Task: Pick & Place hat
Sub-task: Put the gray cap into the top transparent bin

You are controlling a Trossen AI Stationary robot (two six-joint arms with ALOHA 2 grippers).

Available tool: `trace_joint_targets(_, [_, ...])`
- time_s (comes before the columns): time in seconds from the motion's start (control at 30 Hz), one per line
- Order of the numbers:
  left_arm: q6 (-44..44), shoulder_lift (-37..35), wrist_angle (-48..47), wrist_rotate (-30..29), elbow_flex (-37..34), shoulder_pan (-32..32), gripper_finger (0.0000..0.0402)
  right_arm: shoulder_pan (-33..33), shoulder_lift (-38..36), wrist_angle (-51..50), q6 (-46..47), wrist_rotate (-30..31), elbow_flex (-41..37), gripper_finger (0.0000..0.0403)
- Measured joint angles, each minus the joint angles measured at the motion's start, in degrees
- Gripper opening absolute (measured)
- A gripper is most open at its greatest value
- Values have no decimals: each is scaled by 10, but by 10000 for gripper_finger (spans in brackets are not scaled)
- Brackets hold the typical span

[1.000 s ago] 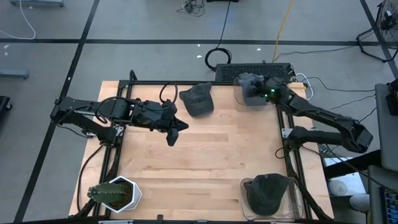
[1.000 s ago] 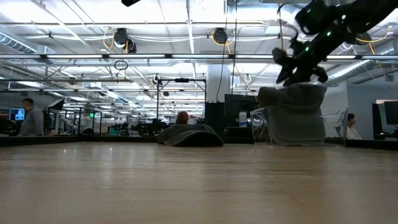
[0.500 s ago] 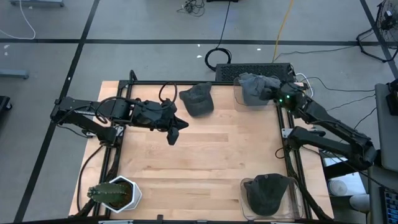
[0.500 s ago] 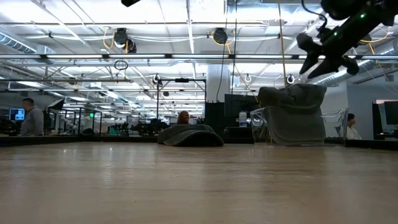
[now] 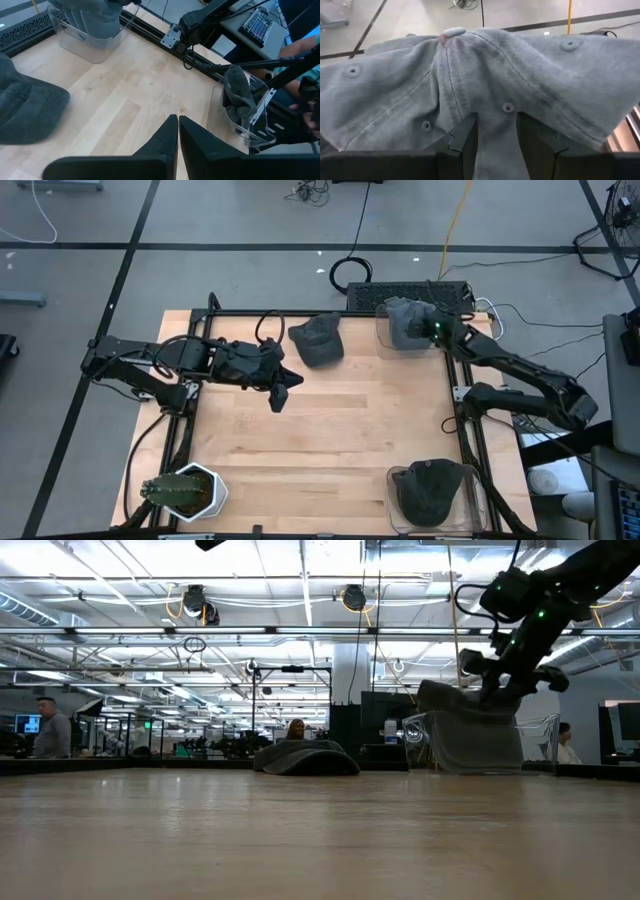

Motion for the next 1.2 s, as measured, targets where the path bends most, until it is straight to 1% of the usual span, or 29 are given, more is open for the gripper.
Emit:
trace_joint_targets(0.13, [-2, 0, 0, 0, 0, 0, 24, -2, 20, 6, -1, 0, 0, 126])
trace_joint_targets(0.33, [-2, 0, 0, 0, 0, 0, 24, -2, 43, 23, -44, 0, 0, 126])
trace_joint_targets(0.43, [-2, 0, 0, 0, 0, 0, 24, -2, 38, 23, -37, -3, 0, 126])
trace_joint_targets(0.57, [-2, 0, 0, 0, 0, 0, 24, -1, -2, 20, -29, -19, 0, 126])
trace_joint_targets(0.73, [1, 0, 1, 5, 0, 0, 24, -1, -83, 18, -29, -21, 0, 126])
trace_joint_targets(0.83, [3, 0, 1, 5, 0, 0, 24, -1, -129, 18, -24, -34, 0, 126])
trace_joint_targets(0.93, [3, 0, 1, 5, 0, 0, 24, -1, -158, 19, 5, -60, 0, 126])
trace_joint_targets(1.03, [16, 0, 1, 5, 0, 0, 24, 0, -152, 12, 23, -93, 0, 126])
trace_joint_targets(1.2, [27, 0, 1, 0, 0, 5, 24, -1, -103, 21, 31, -101, -8, 126])
